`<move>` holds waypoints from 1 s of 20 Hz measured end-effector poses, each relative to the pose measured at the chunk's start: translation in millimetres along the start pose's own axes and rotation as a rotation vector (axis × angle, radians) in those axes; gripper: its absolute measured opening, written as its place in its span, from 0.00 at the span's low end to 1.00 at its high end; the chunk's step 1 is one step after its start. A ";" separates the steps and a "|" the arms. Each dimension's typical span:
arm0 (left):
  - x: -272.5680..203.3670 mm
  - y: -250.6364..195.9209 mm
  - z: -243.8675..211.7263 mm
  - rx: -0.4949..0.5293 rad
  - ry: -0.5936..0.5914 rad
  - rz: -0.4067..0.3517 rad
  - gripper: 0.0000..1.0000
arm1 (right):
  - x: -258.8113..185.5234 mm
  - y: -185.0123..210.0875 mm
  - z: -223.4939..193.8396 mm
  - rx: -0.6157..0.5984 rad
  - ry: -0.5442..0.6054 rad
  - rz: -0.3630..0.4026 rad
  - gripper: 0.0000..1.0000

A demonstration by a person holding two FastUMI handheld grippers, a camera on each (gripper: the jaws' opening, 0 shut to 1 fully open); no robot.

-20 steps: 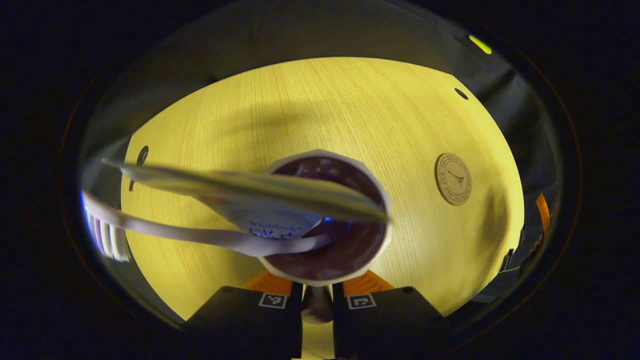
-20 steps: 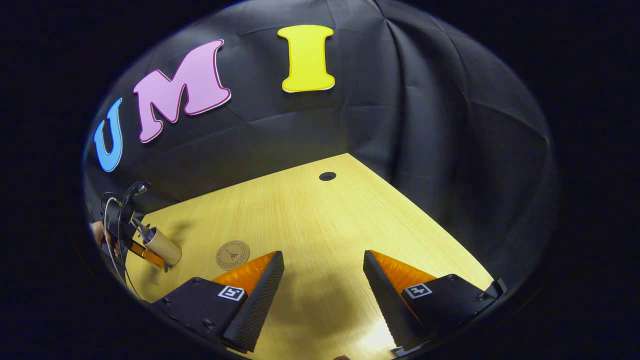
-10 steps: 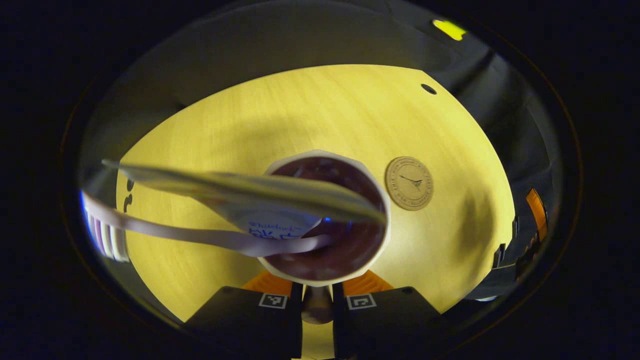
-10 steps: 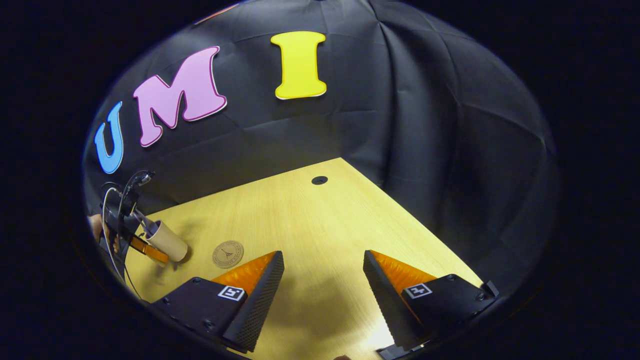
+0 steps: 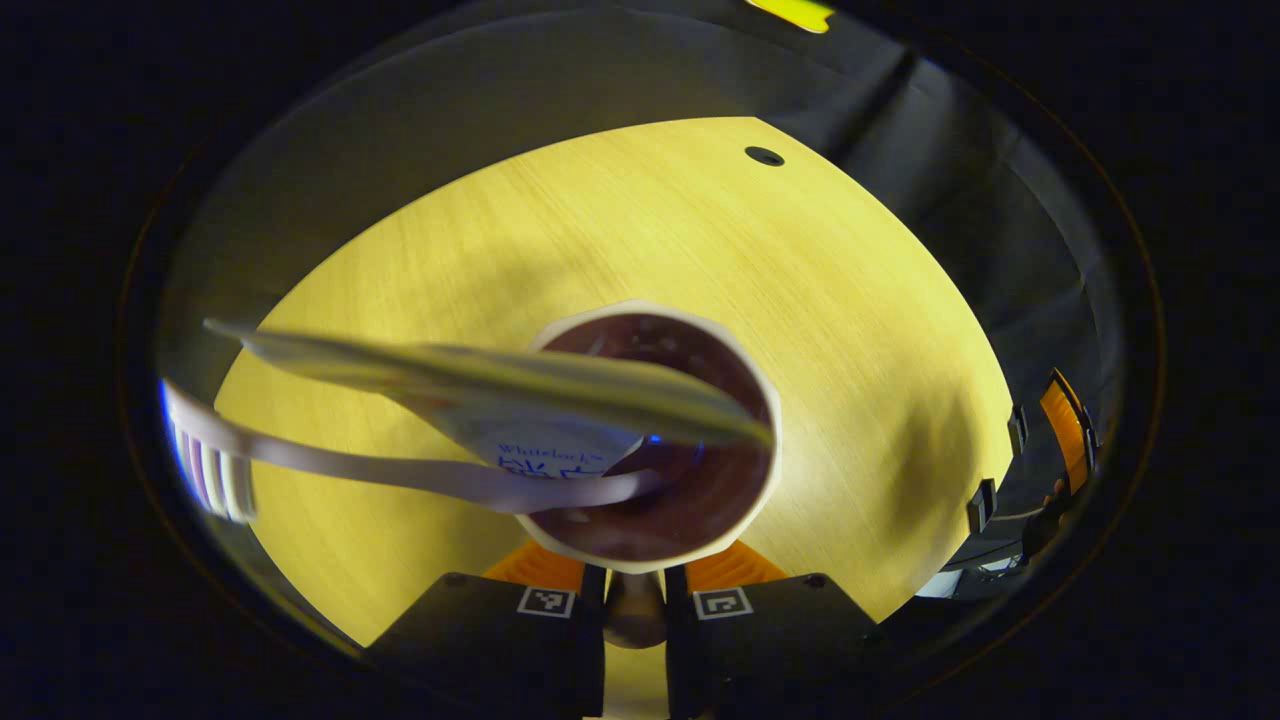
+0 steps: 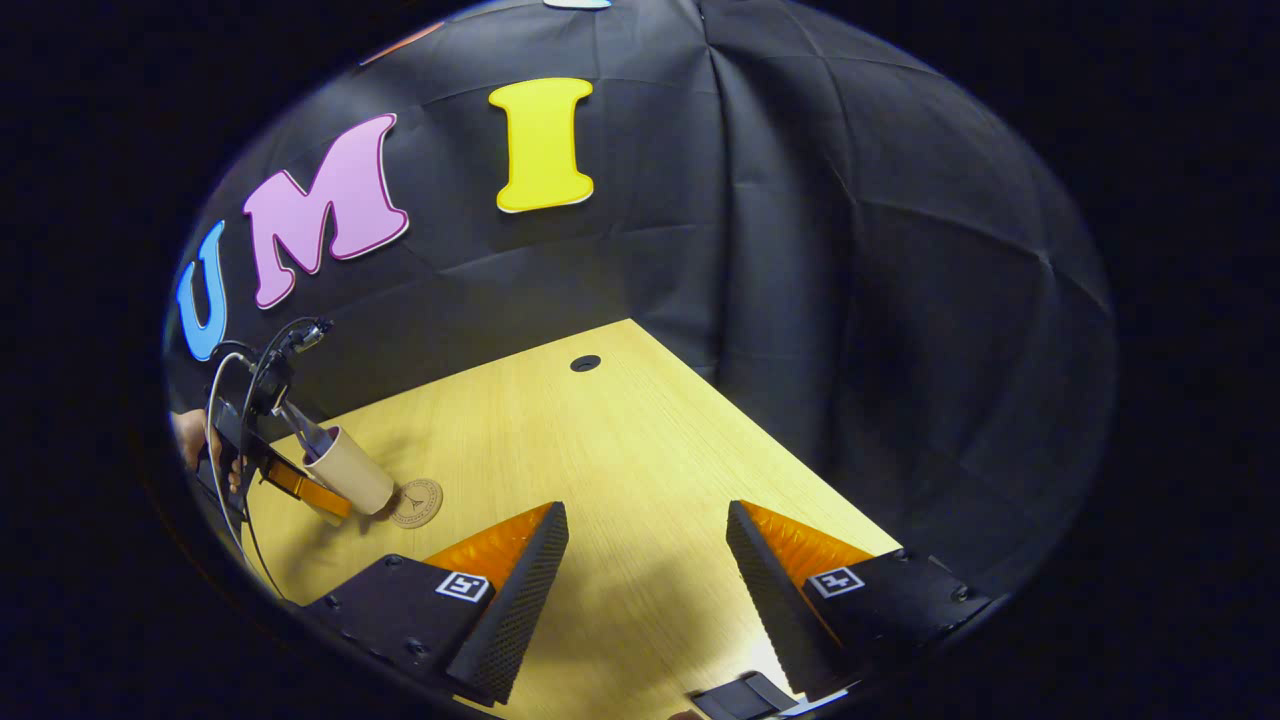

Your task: Put the toothbrush and toothpaste on the desktop into the cup, then pick up the cup and place it on the coaster on the desktop.

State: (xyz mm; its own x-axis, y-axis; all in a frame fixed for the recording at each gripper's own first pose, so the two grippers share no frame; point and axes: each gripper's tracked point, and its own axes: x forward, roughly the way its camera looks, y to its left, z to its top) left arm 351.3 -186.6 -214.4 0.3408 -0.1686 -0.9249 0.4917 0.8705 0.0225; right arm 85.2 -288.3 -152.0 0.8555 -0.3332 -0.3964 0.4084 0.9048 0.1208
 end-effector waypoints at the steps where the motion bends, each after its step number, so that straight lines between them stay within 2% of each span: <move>1: 3.3 -4.4 2.1 0.009 0.005 0.001 0.34 | -1.0 -4.5 -0.8 0.006 0.003 -0.005 0.99; 2: 8.3 -8.9 4.6 0.020 0.011 0.005 0.29 | -2.7 -9.5 -1.1 0.010 0.004 -0.013 0.99; 5: 17.4 -18.1 8.0 0.040 0.029 0.014 0.29 | -8.4 -21.8 -3.8 0.010 0.004 -0.031 0.99; 6: 18.6 -20.8 9.0 0.046 0.035 0.011 0.33 | -9.0 -24.5 -4.8 0.012 0.006 -0.034 0.99; 7: 21.2 -23.0 9.3 0.051 0.041 0.010 0.29 | -8.8 -26.8 -6.4 0.015 0.012 -0.036 0.99; 11: 25.7 -25.6 10.9 0.062 0.060 0.035 0.29 | -10.5 -32.9 -9.3 0.027 0.021 -0.045 0.99; 12: 25.2 -26.5 11.8 0.058 0.068 0.036 0.34 | -10.8 -32.7 -9.4 0.028 0.022 -0.044 0.99; 13: 24.1 -26.3 9.7 0.052 0.078 0.037 0.34 | -10.0 -31.9 -10.1 0.027 0.024 -0.041 0.99; 14: 24.6 -26.4 11.8 0.050 0.080 0.041 0.27 | -10.4 -30.5 -10.3 0.023 0.026 -0.036 0.99; 15: 24.0 -26.0 10.9 0.047 0.084 0.044 0.36 | -10.2 -28.3 -10.9 0.019 0.027 -0.033 0.99; 16: 22.1 -26.2 11.9 0.042 0.078 0.045 0.33 | -10.2 -26.0 -11.1 0.016 0.028 -0.028 0.98; 18: 16.7 -25.0 14.8 0.034 0.054 0.052 0.36 | -9.2 -19.1 -10.3 0.012 0.030 -0.012 0.99; 19: 10.9 -24.2 16.2 0.028 0.031 0.055 0.46 | -9.2 -15.1 -9.7 0.009 0.031 -0.003 0.99; 20: 3.5 -24.2 18.1 0.025 0.002 0.056 0.66 | -8.8 -10.5 -8.2 0.002 0.031 0.007 0.98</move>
State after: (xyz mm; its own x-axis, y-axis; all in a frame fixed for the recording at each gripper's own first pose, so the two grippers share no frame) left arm 355.1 -216.6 -211.3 0.3666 -0.1192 -0.9227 0.4920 0.8666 0.0836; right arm 70.8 -292.7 -157.3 0.8479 -0.3188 -0.4236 0.4035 0.9063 0.1255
